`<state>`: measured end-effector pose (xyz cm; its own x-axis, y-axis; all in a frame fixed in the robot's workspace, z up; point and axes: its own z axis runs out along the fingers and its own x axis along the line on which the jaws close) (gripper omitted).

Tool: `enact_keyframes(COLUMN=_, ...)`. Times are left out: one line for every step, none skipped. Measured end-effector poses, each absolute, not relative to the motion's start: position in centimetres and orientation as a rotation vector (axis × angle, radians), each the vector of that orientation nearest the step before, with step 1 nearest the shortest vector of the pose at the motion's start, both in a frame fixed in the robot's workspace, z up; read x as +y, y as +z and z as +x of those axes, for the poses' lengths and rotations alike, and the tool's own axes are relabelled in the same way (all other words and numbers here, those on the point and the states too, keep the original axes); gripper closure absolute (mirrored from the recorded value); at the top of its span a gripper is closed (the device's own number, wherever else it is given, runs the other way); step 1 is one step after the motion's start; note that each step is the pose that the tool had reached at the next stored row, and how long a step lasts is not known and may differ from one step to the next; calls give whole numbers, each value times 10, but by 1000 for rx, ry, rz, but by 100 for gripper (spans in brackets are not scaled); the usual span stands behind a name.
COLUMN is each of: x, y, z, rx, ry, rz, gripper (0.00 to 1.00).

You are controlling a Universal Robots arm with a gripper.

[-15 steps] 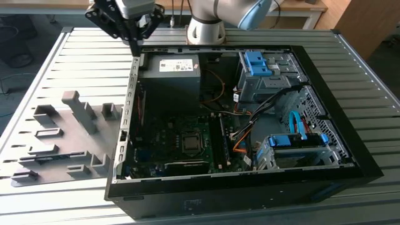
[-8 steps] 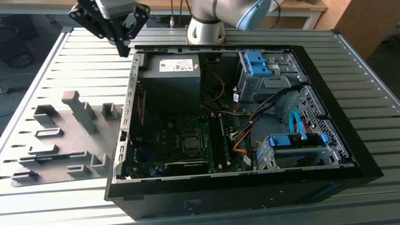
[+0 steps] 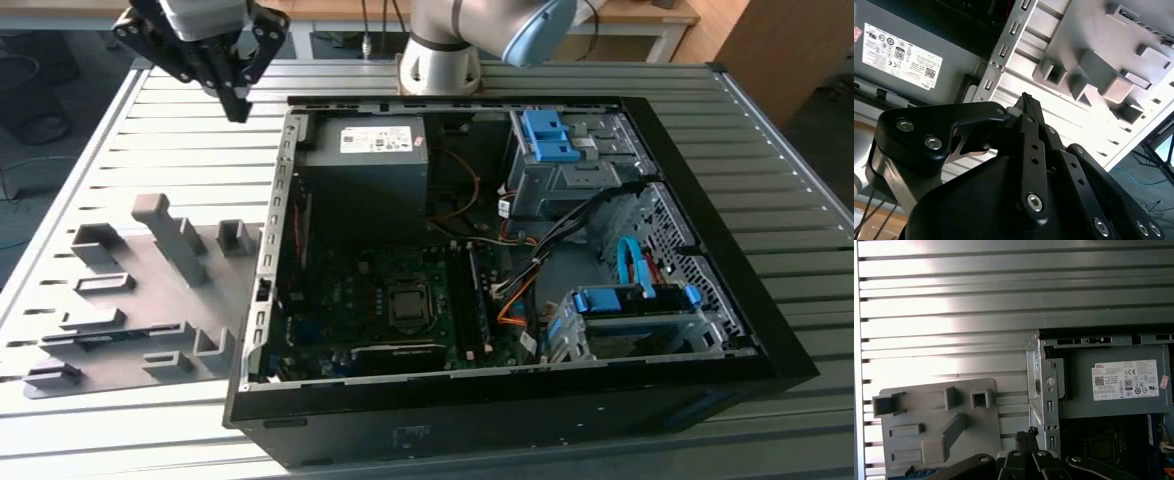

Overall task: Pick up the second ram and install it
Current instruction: 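Reach for the second ram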

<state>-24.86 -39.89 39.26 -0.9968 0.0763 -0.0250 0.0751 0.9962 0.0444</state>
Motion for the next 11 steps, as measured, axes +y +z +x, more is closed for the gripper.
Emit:
enact_keyframes(x=-399, y=393, z=-251, rx=3112, ry=68, rz=118, gripper=90)
enact_keyframes(x=-399, y=393, z=-255, rx=3112, ry=68, rz=118, gripper=90)
enact_keyframes(x=-399, y=393, z=-258, rx=3112, ry=68, rz=118, gripper=90)
enact_keyframes(x=-399, y=393, z=-261, rx=3112, ry=68, rz=118, gripper=90)
enact_keyframes(x=-399, y=393, z=-264, rx=3112, ry=68, rz=118, gripper=90)
enact_keyframes(x=-399, y=393, z=-268, rx=3112, ry=68, rz=118, gripper=90)
enact_keyframes(x=-399, y=393, z=-271, rx=3112, ry=68, rz=118, gripper=90)
enact_keyframes(x=-399, y=393, z=-275, rx=3112, ry=68, rz=118, gripper=90)
enact_keyframes(x=-399, y=393, z=-278, rx=3112, ry=68, rz=118, gripper=90)
enact_keyframes(x=-399, y=393, z=-281, rx=3112, ry=68, rz=118, gripper=90)
enact_keyframes(x=-399, y=393, z=-285, rx=3112, ry=68, rz=118, gripper=90)
